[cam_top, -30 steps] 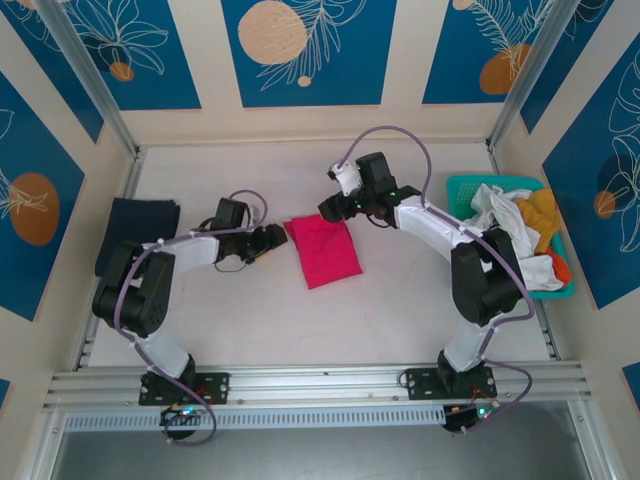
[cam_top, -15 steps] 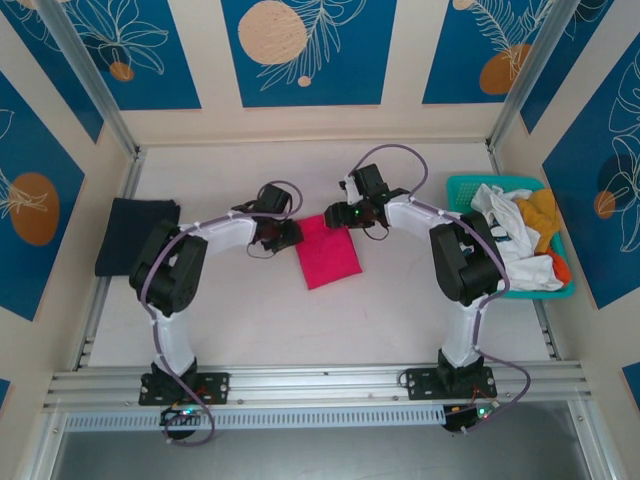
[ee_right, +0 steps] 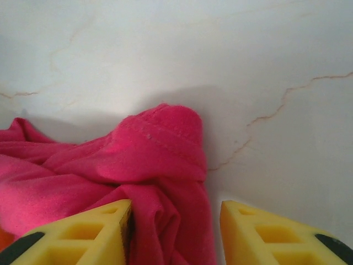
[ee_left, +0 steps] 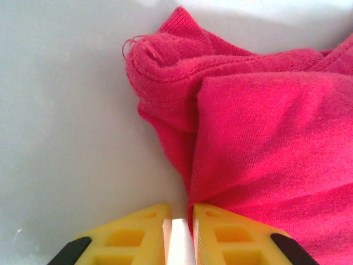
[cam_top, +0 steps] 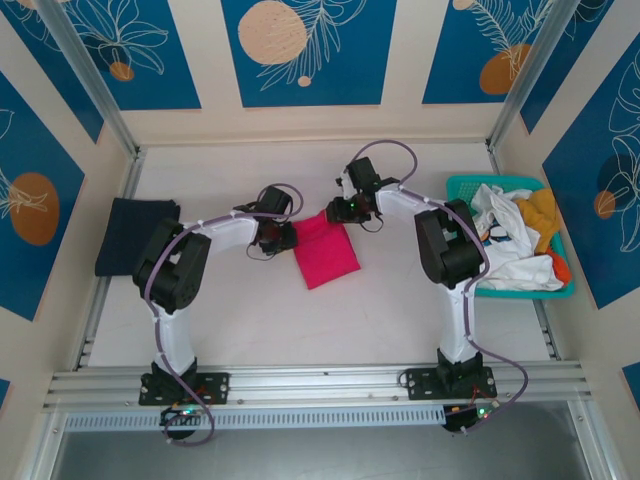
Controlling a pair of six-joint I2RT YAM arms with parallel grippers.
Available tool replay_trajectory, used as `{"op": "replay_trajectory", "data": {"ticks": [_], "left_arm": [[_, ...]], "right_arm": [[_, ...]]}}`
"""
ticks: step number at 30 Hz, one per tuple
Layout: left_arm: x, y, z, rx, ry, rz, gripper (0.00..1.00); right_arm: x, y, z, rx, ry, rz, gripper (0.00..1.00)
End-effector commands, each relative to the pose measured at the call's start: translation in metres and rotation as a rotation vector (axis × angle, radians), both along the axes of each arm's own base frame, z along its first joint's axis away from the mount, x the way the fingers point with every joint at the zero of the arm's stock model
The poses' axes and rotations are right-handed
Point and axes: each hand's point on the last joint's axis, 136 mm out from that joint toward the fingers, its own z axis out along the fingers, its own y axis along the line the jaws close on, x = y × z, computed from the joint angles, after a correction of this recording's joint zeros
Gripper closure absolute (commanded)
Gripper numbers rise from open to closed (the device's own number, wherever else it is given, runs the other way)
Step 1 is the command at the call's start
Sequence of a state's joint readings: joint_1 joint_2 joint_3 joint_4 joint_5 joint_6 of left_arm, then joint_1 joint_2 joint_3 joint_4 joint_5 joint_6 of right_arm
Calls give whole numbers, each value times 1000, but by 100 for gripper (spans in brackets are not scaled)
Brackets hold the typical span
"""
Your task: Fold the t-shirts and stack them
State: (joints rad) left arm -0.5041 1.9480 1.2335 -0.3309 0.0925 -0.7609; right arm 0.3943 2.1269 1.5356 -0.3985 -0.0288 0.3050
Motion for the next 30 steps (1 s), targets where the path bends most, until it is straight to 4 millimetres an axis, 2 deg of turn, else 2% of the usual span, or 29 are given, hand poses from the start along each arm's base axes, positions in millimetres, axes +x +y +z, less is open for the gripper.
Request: {"op": "replay_trajectory", "data": {"ticks": [1,6,8,9,10,13,16,19,22,26,30], "left_arm": [[-13,14,-23,68,67,-9,80],[-11,12,-20,62,59,-21,74],[-9,12,-17,60,48,-24,69],[-8,11,-14,57,39,-25,66],[-6,11,-11,54,32,-26,63],[-1,7,4,29,3,-32,52],[7,-1,29,-26,-60,-34,39],[17,-8,49,-74,-118,-32,27],[29,-14,53,-90,-147,-42,19],[45,-22,43,-89,-154,-73,17],[56,-36,31,-116,-136,-99,21]], "right_arm": [[12,-22,2,-47,19,-78,53],[20,-24,37,3,-63,-71,39],[17,-22,48,19,-116,-41,31],[14,-22,55,29,-143,-39,24],[10,-23,61,44,-163,-41,21],[-6,-27,73,100,-195,-66,21],[-28,-23,78,178,-185,-61,21],[-51,-16,70,241,-141,-42,22],[-69,-11,56,248,-97,-20,23],[-81,-10,37,238,-46,-15,25],[-87,-6,25,248,-7,-4,26]]}}
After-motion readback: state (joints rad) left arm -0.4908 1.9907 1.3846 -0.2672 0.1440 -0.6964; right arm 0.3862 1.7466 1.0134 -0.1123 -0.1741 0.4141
